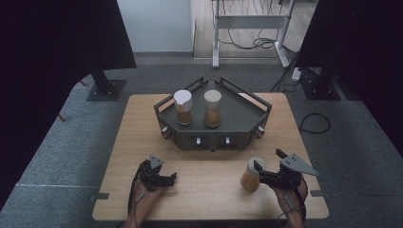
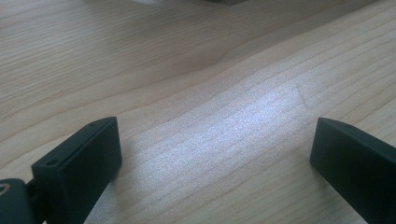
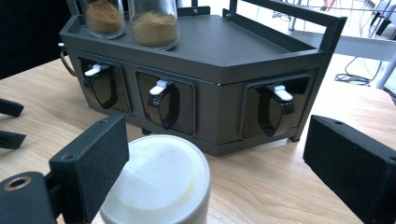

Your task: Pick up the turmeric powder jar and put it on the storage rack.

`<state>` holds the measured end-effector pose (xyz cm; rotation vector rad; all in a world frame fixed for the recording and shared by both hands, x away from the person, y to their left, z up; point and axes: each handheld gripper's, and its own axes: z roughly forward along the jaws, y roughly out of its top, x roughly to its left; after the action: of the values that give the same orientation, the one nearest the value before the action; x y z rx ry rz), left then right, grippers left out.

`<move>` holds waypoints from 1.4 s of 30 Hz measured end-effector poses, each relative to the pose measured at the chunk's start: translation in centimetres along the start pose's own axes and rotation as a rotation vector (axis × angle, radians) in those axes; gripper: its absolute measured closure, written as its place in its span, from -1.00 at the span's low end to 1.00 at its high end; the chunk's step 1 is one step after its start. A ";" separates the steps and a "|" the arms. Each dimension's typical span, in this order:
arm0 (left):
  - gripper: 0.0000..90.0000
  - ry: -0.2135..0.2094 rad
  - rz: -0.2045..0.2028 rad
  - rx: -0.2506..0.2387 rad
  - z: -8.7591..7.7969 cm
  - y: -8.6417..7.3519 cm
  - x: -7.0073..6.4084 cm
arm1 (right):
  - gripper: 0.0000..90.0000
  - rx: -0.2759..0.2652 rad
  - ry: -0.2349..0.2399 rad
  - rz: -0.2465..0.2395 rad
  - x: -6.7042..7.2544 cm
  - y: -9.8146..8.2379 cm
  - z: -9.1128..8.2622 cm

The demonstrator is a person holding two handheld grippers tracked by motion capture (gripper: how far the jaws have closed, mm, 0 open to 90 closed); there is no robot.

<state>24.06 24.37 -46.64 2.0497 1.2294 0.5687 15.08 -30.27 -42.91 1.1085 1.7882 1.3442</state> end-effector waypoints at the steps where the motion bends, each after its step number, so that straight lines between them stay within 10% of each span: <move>1: -0.97 0.000 0.000 0.000 0.0 0.0 0.0 | -0.86 0.001 0.002 0.001 0.0 -0.1 0.1; 42: -0.97 0.000 0.001 0.000 0.0 0.0 0.0 | -0.85 0.040 0.059 -0.001 1.2 -1.3 1.5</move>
<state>24.07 24.37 -46.64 2.0506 1.2288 0.5687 15.54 -28.71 -44.56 1.0994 1.8651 1.3588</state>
